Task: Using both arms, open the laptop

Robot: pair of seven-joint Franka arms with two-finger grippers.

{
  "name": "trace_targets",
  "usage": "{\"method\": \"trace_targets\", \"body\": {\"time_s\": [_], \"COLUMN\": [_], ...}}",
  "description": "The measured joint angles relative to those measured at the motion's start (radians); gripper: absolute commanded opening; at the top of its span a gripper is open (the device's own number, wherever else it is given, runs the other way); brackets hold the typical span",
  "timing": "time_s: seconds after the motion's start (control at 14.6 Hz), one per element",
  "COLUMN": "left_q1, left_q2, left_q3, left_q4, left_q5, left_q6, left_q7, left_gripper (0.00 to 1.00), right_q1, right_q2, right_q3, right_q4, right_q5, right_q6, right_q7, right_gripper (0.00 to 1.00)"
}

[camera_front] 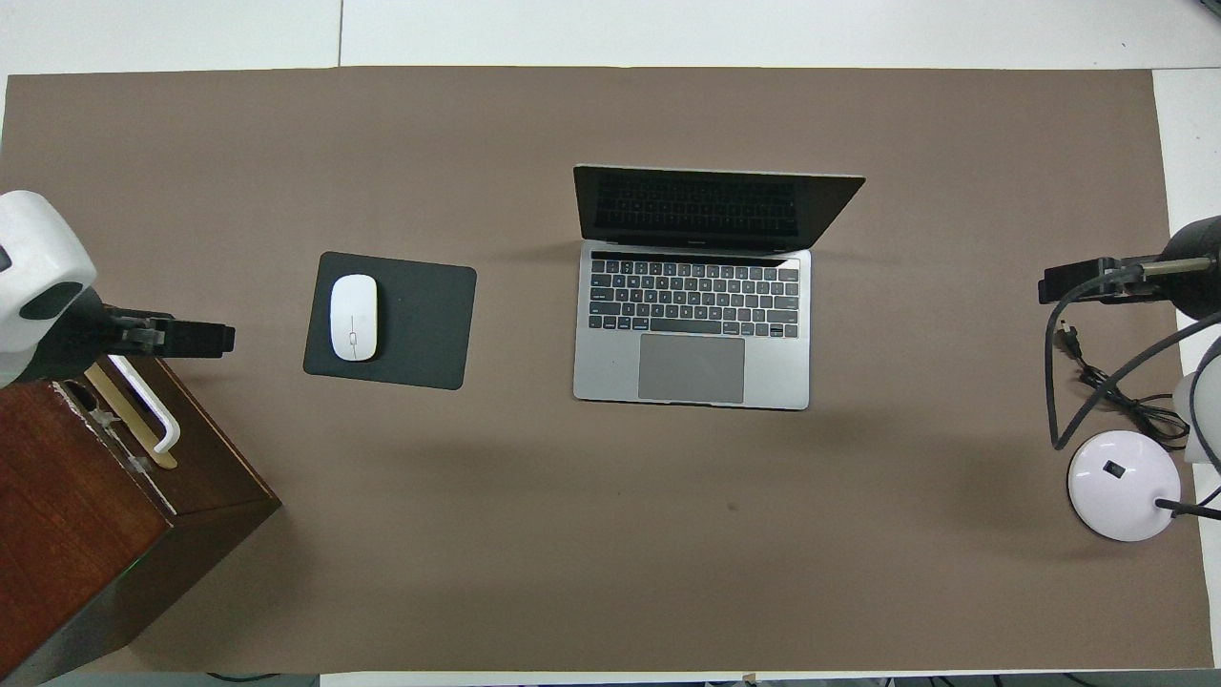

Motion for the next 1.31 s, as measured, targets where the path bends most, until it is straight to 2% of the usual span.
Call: {"method": "trace_targets", "body": {"time_s": [0.41,0.82,1.31], "left_q1": [0.112,0.127,0.126], "left_q2": [0.008,0.110,0.170], "left_q3": [0.000,-0.002,-0.012], "left_q4": [0.102,0.328,0.360], "left_q5": [0.011,0.019,0.026], "left_q6": [-0.062,-0.257,-0.285], "left_q7": [0.000,-0.001,-0.048], "left_gripper": [1.00,1.00,1.00], "right_q1": [0.000,0.000,0.000], "right_q2": [0.000,0.000,0.000], "right_q3": [0.001,0.001,0.001], "right_q4": [0.000,0.000,0.000], "right_q5": [0.000,0.000,0.000], "right_q6": [0.000,0.000,0.000], "right_q7": [0.000,0.000,0.000], "right_gripper": [1.00,1.00,1.00]}}
